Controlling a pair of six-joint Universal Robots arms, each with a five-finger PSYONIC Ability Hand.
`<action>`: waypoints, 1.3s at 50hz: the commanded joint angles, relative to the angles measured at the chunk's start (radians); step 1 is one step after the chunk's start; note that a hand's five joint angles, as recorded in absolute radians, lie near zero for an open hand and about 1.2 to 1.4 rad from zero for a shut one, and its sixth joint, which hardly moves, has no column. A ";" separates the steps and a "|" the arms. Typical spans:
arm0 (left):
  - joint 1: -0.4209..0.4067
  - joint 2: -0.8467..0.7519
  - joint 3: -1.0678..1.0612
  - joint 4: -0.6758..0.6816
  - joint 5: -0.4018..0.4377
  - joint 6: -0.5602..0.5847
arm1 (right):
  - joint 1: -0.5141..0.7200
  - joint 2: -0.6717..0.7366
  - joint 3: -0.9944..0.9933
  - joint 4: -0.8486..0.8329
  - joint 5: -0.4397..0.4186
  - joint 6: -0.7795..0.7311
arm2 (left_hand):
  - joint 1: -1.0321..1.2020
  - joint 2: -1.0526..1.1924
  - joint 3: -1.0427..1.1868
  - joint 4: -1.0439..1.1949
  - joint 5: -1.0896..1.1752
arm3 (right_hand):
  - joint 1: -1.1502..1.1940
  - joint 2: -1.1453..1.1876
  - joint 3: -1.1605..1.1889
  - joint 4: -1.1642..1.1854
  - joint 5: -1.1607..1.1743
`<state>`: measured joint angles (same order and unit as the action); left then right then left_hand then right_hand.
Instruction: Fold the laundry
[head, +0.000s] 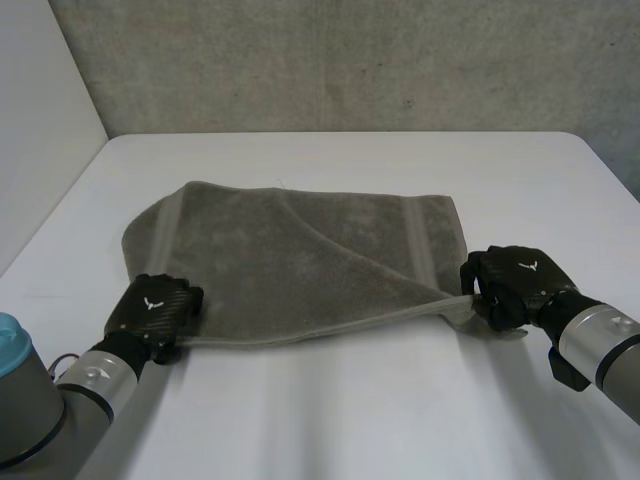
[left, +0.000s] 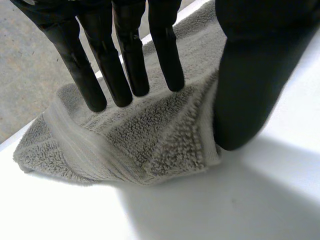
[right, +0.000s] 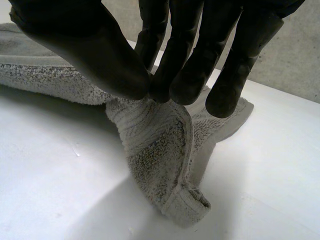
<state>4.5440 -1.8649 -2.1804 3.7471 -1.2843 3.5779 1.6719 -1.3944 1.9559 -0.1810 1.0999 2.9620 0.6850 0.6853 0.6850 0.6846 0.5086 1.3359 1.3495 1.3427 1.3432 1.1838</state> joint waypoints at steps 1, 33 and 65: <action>0.003 -0.010 0.022 0.016 -0.007 0.001 | -0.001 0.000 0.000 0.000 0.000 0.000 | 0.522 0.522 0.522 0.523 0.524 | 0.060 0.047 0.054 0.053 0.038; -0.048 0.275 0.352 -0.423 -0.013 -0.085 | 0.040 0.010 -0.727 0.739 0.020 -0.454 | 0.711 0.711 0.711 0.712 0.713 | 0.060 0.047 0.054 0.053 0.038; -0.082 -0.115 1.056 0.022 -0.193 -0.180 | 0.213 0.469 -1.545 0.170 0.379 -0.362 | 0.711 0.711 0.711 0.712 0.713 | 0.060 0.047 0.054 0.053 0.038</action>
<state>4.4731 -2.0569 -1.1364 3.6833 -1.3960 3.5510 1.8900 -0.8484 0.4002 0.0989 1.4631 2.5202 1.1642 1.2168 1.2160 1.2180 1.0225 1.3378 1.3495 1.3470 1.3432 1.1894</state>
